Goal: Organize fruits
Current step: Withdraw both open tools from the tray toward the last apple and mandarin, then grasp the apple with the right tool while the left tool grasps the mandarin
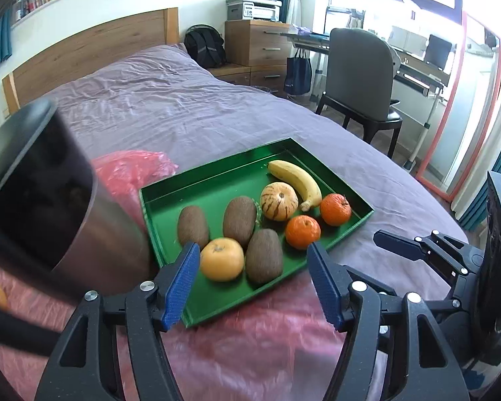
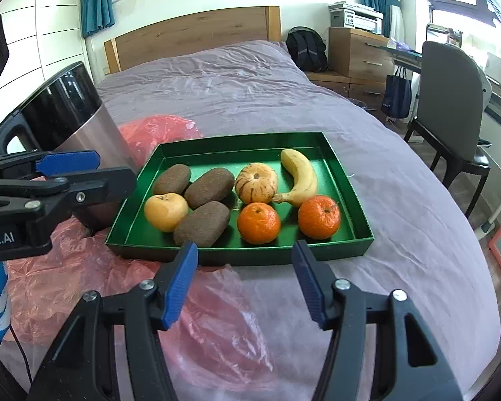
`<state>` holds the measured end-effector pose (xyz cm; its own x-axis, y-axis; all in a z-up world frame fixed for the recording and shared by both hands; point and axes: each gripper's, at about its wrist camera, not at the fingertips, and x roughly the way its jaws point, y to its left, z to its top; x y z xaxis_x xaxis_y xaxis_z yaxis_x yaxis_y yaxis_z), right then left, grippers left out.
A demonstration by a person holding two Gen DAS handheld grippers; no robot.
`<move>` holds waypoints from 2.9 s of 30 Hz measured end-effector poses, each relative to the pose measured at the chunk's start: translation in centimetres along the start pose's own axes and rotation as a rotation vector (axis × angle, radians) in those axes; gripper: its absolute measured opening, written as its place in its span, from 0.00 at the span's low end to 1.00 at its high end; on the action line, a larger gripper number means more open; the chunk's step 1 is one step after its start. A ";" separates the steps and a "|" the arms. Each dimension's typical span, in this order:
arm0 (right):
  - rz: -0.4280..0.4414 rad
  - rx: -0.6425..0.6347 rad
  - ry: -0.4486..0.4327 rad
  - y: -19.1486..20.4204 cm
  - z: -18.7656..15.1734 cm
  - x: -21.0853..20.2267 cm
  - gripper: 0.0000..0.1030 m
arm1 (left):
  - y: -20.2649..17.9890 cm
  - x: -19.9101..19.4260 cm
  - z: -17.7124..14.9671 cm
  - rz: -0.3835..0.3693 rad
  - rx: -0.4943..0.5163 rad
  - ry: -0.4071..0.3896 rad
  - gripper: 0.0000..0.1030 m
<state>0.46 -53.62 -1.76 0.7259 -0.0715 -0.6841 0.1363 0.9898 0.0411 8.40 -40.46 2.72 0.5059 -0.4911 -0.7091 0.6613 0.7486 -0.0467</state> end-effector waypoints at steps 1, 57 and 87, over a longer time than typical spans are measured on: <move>0.005 -0.003 -0.002 0.4 -0.1 -0.6 0.83 | 0.3 -0.9 -0.5 0.001 -0.008 -0.004 0.60; 0.484 -0.454 0.052 46.0 5.1 7.6 1.00 | 46.2 -11.3 -22.7 0.457 -0.531 0.049 0.64; 0.511 -0.420 0.186 56.0 6.2 25.1 1.00 | 50.8 -3.3 -22.2 0.371 -0.397 0.089 0.40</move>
<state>30.47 -0.73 -12.07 0.4968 0.4026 -0.7688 -0.4929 0.8601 0.1319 28.02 9.04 -12.89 0.6049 -0.1355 -0.7847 0.1793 0.9833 -0.0315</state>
